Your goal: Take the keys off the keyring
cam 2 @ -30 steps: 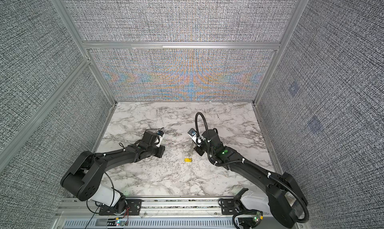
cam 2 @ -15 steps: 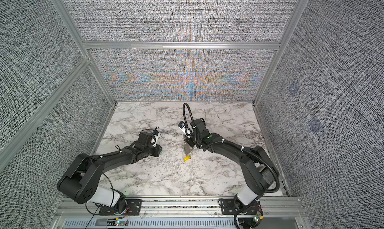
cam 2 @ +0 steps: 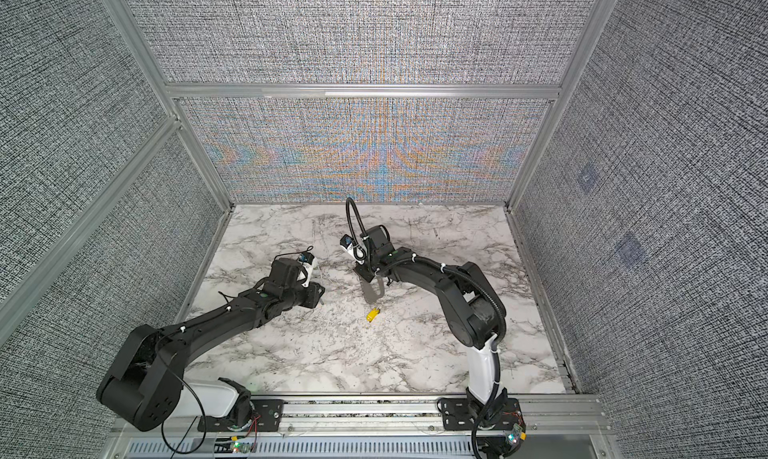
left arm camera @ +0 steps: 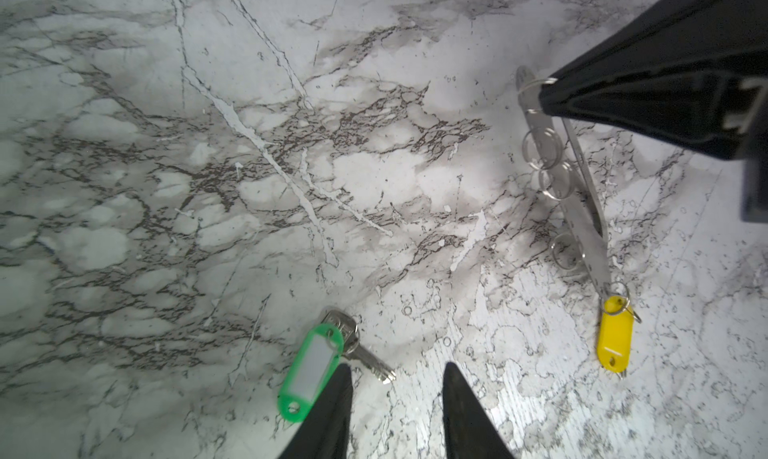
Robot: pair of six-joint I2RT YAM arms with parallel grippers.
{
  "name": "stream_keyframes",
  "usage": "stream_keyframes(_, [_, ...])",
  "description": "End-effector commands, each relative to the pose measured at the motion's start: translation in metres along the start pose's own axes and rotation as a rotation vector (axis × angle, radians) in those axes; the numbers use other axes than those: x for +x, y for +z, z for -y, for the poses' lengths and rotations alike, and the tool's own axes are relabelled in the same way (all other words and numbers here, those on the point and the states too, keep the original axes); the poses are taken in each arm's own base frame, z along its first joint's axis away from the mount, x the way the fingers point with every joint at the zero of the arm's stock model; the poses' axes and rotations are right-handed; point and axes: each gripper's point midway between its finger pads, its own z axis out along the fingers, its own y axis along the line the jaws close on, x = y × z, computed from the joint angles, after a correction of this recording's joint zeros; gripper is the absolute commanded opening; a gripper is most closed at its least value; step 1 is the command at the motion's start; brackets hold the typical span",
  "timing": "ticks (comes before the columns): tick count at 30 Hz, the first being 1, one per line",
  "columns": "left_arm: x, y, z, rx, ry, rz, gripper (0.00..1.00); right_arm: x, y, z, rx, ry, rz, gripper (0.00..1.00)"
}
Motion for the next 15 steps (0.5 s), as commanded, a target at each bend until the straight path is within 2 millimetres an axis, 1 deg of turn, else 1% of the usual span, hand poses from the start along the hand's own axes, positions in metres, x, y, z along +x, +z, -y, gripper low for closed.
stream_keyframes(1, [0.004, -0.004, 0.004, 0.019, 0.006, -0.027, 0.39, 0.001, 0.008, -0.002, -0.023, 0.006, -0.021, 0.00])
stream_keyframes(6, [0.004, -0.004, 0.007, 0.034, 0.004, -0.043, 0.39, -0.001, 0.029, -0.002, -0.045, 0.013, -0.037, 0.03])
stream_keyframes(9, [0.001, -0.008, 0.008, 0.039, -0.001, -0.040, 0.39, -0.003, 0.039, 0.000, -0.059, 0.014, -0.052, 0.06])
stream_keyframes(10, [-0.001, -0.010, 0.009, 0.041, -0.001, -0.032, 0.39, -0.005, 0.041, -0.001, -0.069, 0.015, -0.051, 0.08])
stream_keyframes(11, [-0.003, -0.012, 0.011, 0.047, 0.000, -0.026, 0.39, -0.008, 0.041, 0.000, -0.076, 0.016, -0.046, 0.12])
stream_keyframes(12, [-0.005, -0.014, 0.012, 0.052, 0.001, -0.019, 0.39, -0.010, 0.041, 0.000, -0.081, 0.019, -0.044, 0.20])
stream_keyframes(13, [-0.006, -0.016, 0.014, 0.060, 0.004, -0.014, 0.39, -0.013, 0.040, 0.001, -0.089, 0.020, -0.038, 0.26])
stream_keyframes(14, [-0.008, -0.018, 0.015, 0.064, 0.003, -0.009, 0.39, -0.017, 0.039, 0.000, -0.095, 0.022, -0.033, 0.29])
stream_keyframes(15, [-0.010, -0.020, 0.016, 0.070, 0.001, -0.004, 0.39, -0.023, 0.035, 0.004, -0.086, 0.031, -0.022, 0.32])
